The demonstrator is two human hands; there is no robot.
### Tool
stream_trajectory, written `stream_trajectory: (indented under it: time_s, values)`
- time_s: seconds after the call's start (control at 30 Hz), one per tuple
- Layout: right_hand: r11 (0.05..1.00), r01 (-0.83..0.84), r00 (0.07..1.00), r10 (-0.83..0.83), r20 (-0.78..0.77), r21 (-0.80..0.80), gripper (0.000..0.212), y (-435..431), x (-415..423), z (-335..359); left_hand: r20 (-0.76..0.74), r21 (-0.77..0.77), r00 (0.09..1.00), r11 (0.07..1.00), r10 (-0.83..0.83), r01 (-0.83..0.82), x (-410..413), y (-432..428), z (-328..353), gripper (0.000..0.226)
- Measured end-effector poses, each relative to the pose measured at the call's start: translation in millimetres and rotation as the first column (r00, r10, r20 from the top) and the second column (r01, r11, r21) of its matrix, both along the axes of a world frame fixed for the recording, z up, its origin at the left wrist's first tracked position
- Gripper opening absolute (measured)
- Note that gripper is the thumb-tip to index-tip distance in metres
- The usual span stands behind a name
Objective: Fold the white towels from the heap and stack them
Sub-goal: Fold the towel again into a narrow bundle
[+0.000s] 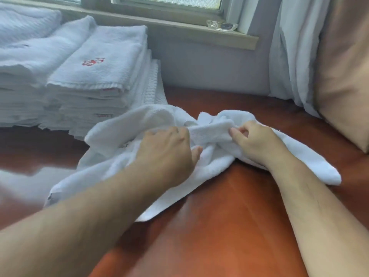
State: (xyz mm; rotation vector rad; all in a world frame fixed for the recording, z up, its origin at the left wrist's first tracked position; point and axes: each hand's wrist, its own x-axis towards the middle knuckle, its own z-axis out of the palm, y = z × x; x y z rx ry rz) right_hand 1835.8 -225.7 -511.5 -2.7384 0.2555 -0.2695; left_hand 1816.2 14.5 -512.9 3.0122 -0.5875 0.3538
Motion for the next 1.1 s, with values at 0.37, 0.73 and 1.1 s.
stream_trajectory:
  time_s: [0.37, 0.73, 1.1]
  values:
    - [0.958, 0.227, 0.974, -0.227, -0.015, 0.173, 0.069, -38, -1, 1, -0.601, -0.063, 0.765, 0.967, -0.233, 0.245, 3, 9, -4, 0.074]
    - [0.982, 0.115, 0.89, -0.167, -0.424, -0.147, 0.042, -72, -25, 52, -0.03, -0.294, 0.956, 0.917, -0.292, 0.271, -6, -41, -34, 0.056]
    - [0.952, 0.272, 0.955, -0.251, 0.157, -0.138, 0.021, -40, -17, 39, -0.248, -0.111, 0.934, 0.965, -0.257, 0.236, -4, -31, -44, 0.088]
